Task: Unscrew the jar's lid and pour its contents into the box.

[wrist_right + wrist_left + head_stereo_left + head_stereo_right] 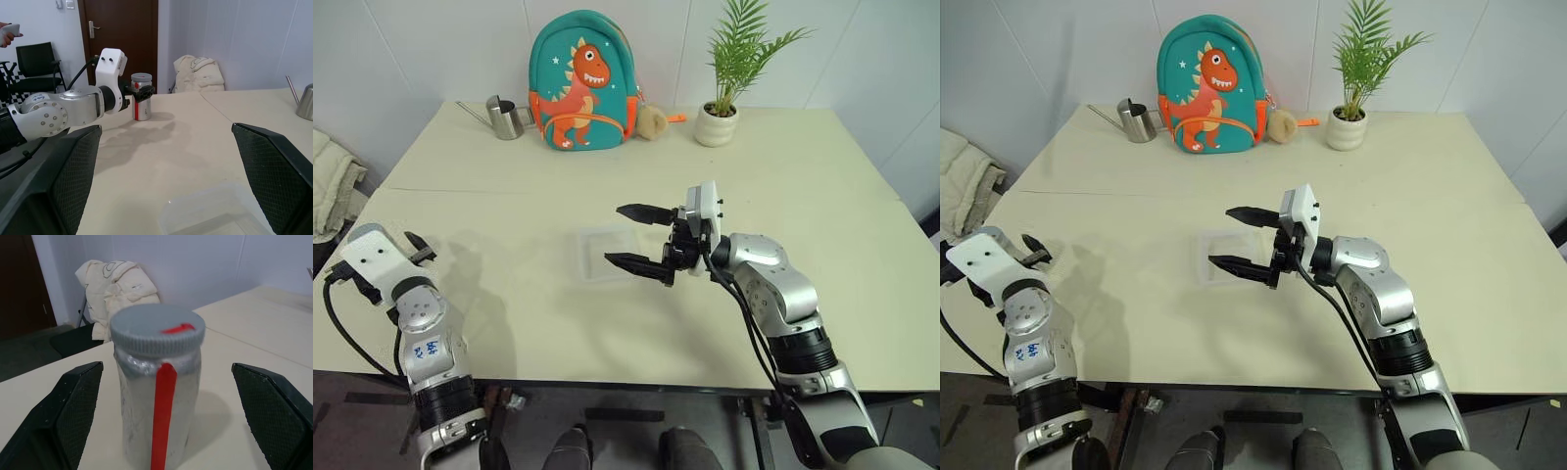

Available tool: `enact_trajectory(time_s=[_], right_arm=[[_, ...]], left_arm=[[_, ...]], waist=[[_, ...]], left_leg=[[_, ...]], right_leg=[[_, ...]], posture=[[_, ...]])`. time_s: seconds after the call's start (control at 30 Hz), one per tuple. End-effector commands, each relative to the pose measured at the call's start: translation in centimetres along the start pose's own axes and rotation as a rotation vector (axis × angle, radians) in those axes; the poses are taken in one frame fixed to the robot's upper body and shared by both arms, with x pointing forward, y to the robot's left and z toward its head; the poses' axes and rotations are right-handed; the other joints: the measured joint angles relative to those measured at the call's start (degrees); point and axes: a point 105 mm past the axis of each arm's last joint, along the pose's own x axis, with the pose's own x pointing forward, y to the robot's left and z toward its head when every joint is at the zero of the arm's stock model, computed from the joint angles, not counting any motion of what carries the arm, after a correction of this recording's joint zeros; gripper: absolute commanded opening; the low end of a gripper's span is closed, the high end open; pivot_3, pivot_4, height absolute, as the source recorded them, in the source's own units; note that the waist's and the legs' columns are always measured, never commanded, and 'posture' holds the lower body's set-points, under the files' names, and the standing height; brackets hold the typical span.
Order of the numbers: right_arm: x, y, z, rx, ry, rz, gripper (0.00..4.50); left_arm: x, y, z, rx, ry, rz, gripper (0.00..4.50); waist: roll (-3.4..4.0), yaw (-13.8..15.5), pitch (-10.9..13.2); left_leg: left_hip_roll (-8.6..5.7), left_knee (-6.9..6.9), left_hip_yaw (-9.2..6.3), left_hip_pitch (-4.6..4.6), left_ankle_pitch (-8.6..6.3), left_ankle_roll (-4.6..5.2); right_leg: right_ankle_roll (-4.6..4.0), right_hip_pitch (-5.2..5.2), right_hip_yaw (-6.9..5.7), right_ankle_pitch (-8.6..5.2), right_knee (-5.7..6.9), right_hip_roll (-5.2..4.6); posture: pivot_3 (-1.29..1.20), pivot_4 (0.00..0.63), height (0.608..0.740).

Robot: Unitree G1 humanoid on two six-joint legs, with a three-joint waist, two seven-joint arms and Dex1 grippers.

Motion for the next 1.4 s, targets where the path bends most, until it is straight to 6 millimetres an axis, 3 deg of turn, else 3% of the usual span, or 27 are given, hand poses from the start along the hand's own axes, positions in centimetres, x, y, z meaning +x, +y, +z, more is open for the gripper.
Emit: enact_trajectory(time_s=[0.03,0.37,0.57,0.7,0.87,1.07,1.2,1.3,1.4], right_arm=[[-0.1,0.1,1.3,-0.043,-0.035,-0.008,4.50],[-0.6,0.1,1.0,-0.043,-0.031,-0.040,4.50],[-0.9,0.0,0.9,-0.042,-0.029,-0.062,4.50],[-1.1,-0.1,0.8,-0.041,-0.030,-0.080,4.50],[-1.3,0.0,0.6,-0.035,-0.026,-0.093,4.50],[-1.7,0.0,0.3,-0.026,-0.011,-0.108,4.50],[-2.1,-0.2,0.3,-0.027,-0.002,-0.128,4.50],[-2.3,-0.2,0.5,-0.029,0.002,-0.143,4.50],[-2.3,-0.2,1.1,-0.038,-0.004,-0.152,4.50]], left_arm=[[0.8,0.7,0.9,-0.008,-0.035,0.027,4.47],[3.5,0.3,1.0,0.021,-0.039,0.016,4.47],[4.1,0.4,0.6,0.033,-0.027,0.026,4.47],[4.1,0.5,0.1,0.033,-0.013,0.035,3.67],[4.0,0.3,0.0,0.036,-0.013,0.021,2.07],[4.7,0.4,1.4,0.038,-0.056,-0.057,1.93],[4.0,-1.8,4.0,0.107,-0.130,-0.294,1.93],[0.7,-5.7,6.2,0.101,-0.151,-0.690,1.93],[-2.8,-7.5,6.7,0.099,-0.103,-0.998,1.93]], waist=[[0.00,0.0,0.0],[-0.02,0.0,0.0],[-0.03,0.0,0.0],[-0.03,0.0,0.0],[-0.03,0.0,0.0],[-0.04,0.0,0.0],[-0.06,-0.1,0.0],[-0.06,0.0,0.0],[-0.06,0.0,0.0]], left_leg=[[0.00,-0.02,0.00,0.00,0.00,0.00],[0.00,-0.06,0.00,-0.02,0.03,-0.05],[0.01,-0.20,0.01,-0.02,0.06,-0.10],[0.01,-0.23,0.01,-0.03,0.06,-0.11],[0.01,-0.22,0.01,-0.02,0.07,-0.12],[0.01,-0.23,0.01,-0.02,0.08,-0.12],[0.01,-0.31,0.02,-0.02,0.08,-0.14],[0.02,-0.40,0.03,-0.04,0.10,-0.17],[0.04,-0.45,0.03,-0.04,0.11,-0.18]], right_leg=[[0.00,-0.01,0.00,0.00,0.00,0.00],[0.00,-0.05,-0.01,0.00,0.00,-0.01],[0.00,-0.13,-0.01,0.00,-0.02,-0.01],[0.00,-0.13,-0.01,-0.01,-0.03,-0.02],[0.00,-0.13,-0.01,-0.01,-0.01,-0.02],[0.00,-0.13,-0.01,-0.01,-0.02,-0.02],[0.00,-0.14,-0.01,-0.01,-0.04,-0.02],[-0.02,-0.15,0.00,-0.02,-0.10,-0.02],[-0.06,-0.16,0.00,-0.04,-0.13,-0.02]], posture=[[0.00,0.150,0.740],[0.00,0.150,0.740],[0.00,0.150,0.740],[0.00,0.150,0.740],[0.00,0.150,0.740],[0.00,0.150,0.740],[0.00,0.150,0.740],[0.00,0.150,0.740],[0.00,0.150,0.740]])
